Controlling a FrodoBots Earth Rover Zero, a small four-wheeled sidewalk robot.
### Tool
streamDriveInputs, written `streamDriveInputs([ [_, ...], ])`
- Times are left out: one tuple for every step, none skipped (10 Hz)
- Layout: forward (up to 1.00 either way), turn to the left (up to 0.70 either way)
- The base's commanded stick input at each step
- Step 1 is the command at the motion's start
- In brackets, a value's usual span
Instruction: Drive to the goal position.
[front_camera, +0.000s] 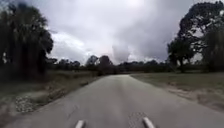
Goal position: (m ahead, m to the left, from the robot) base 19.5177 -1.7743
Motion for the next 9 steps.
streamDriveInputs([
  [0.85,0.0],
  [0.85,0.0],
  [0.85,0.0],
  [0.85,0.0],
  [0.85,0.0],
  [0.85,0.0],
  [0.85,0.0],
  [0.85,0.0],
  [0.85,0.0],
])
